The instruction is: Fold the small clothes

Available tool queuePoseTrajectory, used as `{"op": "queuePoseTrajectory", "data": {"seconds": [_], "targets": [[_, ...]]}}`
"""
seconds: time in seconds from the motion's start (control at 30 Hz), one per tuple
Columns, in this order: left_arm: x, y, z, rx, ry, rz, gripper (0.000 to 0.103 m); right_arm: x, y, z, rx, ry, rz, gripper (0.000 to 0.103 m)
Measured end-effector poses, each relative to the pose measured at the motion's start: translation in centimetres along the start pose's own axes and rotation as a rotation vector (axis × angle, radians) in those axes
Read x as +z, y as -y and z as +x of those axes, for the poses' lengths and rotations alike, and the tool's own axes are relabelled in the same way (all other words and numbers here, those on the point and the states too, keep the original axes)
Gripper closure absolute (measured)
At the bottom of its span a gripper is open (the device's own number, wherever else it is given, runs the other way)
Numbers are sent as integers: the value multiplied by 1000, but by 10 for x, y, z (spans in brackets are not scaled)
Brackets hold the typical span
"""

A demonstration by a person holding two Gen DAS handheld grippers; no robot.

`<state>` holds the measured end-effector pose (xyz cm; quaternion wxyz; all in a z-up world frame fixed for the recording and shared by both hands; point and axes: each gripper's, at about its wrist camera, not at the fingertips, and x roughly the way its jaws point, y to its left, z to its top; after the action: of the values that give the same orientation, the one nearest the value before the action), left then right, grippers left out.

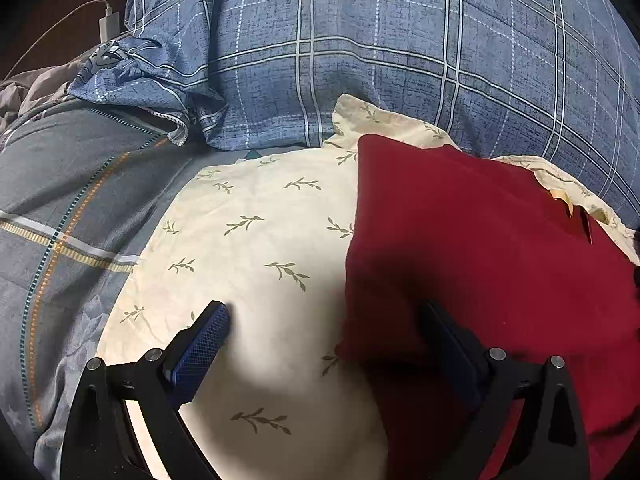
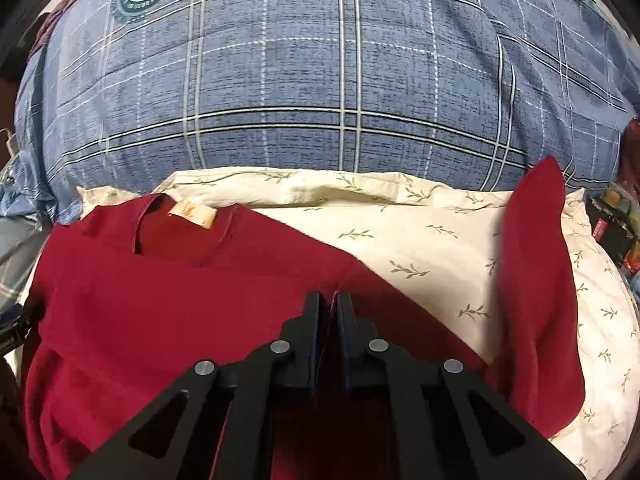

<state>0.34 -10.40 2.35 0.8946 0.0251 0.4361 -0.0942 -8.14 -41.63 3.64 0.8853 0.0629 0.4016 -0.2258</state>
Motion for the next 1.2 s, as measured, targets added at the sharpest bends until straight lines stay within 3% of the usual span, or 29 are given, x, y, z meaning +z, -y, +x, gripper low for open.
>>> {"op": "queuePoseTrajectory", "data": {"seconds": [0.13,0.2,0.3,0.5,0.73,0.9,0.97,1.2], "targets": [[-1,-3,-1,-13,2,-2,5,0,5,-11,30,-8,32,90],[-1,-4,-2,-19,4,-6,5,-3,14,-32,62,14,68,69],[-1,-3,-4,-11,13,-2,5,-12,27,-60,34,54,75,51],[-8,2,-21,-13,55,25,8,-26,37,-70,33,-3,68,51],[-16,8,-41,-30,101,62,8,-52,-3,-83,156,70,-3,49],[-25,8,-60,-48,136,61,8,-70,-22,-85,126,126,-68,39],[-32,8,-64,-42,145,63,8,-78,-24,-82,119,111,-58,37],[-42,9,-82,-27,120,66,8,-87,-27,-80,123,82,-92,37]]}}
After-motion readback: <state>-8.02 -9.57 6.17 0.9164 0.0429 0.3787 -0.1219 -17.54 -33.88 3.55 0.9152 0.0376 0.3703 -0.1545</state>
